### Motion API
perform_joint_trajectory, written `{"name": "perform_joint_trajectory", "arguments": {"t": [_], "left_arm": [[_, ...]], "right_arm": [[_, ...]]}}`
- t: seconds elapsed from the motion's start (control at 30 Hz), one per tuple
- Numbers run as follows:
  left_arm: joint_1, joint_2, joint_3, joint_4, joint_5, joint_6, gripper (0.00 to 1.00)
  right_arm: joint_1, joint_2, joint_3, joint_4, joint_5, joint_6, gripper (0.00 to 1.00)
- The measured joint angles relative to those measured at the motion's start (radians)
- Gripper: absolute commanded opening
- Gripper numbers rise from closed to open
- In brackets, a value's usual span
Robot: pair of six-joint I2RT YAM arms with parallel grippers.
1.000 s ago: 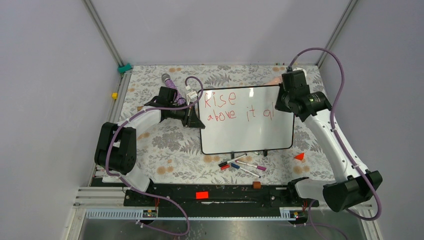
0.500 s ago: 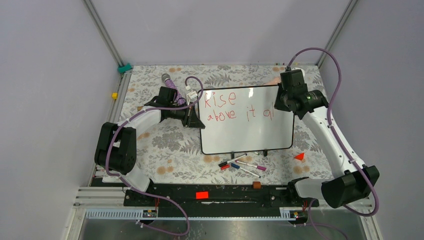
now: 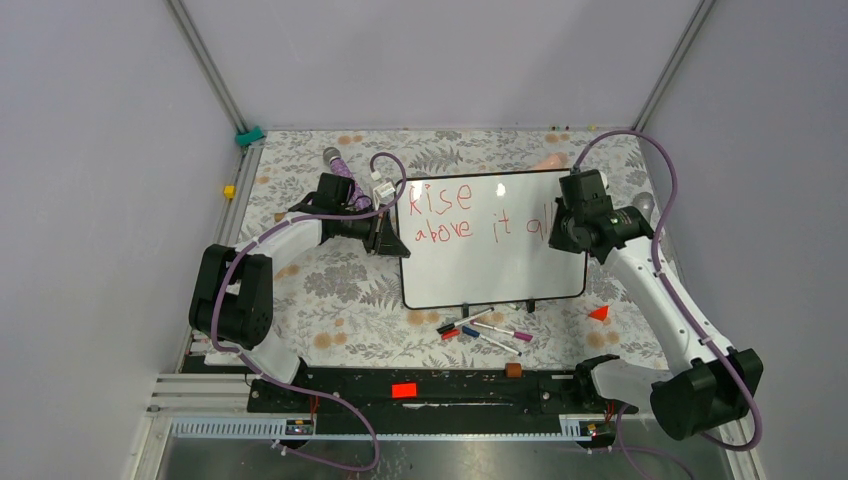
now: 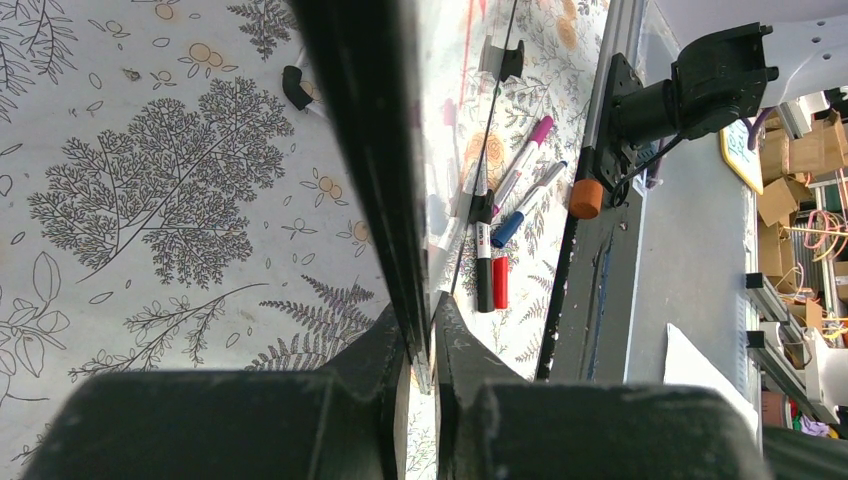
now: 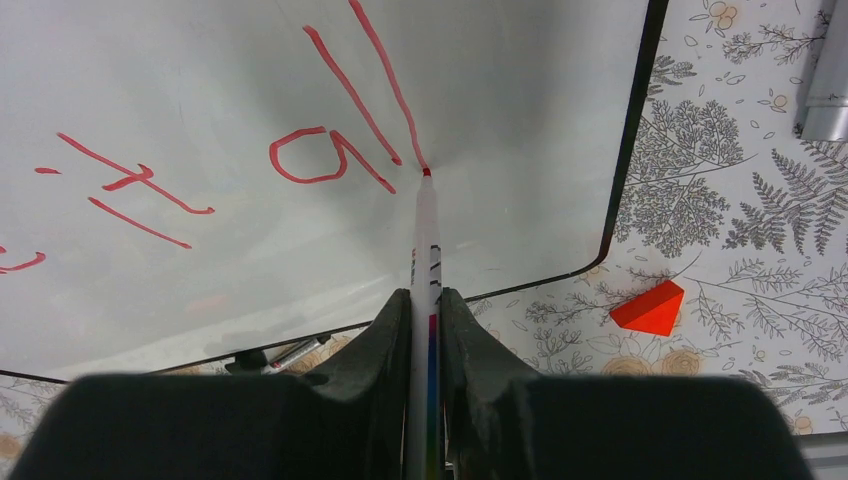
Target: Write a sentence on the whiteboard
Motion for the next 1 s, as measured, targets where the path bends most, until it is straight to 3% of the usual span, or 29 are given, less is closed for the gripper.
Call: {"name": "perform_joint_trajectory", "arguments": {"t": [0.43, 0.53, 0.9, 0.93, 0.97, 1.0], "left_arm": [[0.000, 0.000, 0.001, 0.000, -0.016, -0.003, 0.01], [0.000, 0.000, 0.005, -0.001, -0.022, -0.007, 0.09], [0.024, 0.003, 0.007, -0.083, -0.145, 0.006, 0.50], [0.026, 0.003, 0.007, -0.088, -0.160, 0.006, 0.84], [0.027, 0.001, 0.007, -0.093, -0.173, 0.005, 0.97], [0.027, -0.001, 0.006, -0.095, -0.184, 0.012, 0.99]], "right_arm": [[0.000, -0.055, 0.100, -0.066, 0.000, 0.006, 0.00], [0.000, -0.083, 0.113, -0.084, 0.001, 0.005, 0.00], [0.000, -0.061, 0.183, -0.101, -0.006, 0.002, 0.00], [0.000, -0.057, 0.188, -0.102, -0.011, 0.002, 0.00], [0.000, -0.053, 0.196, -0.102, -0.018, 0.001, 0.00], [0.000, -0.051, 0.201, -0.103, -0.021, 0.001, 0.00]]}}
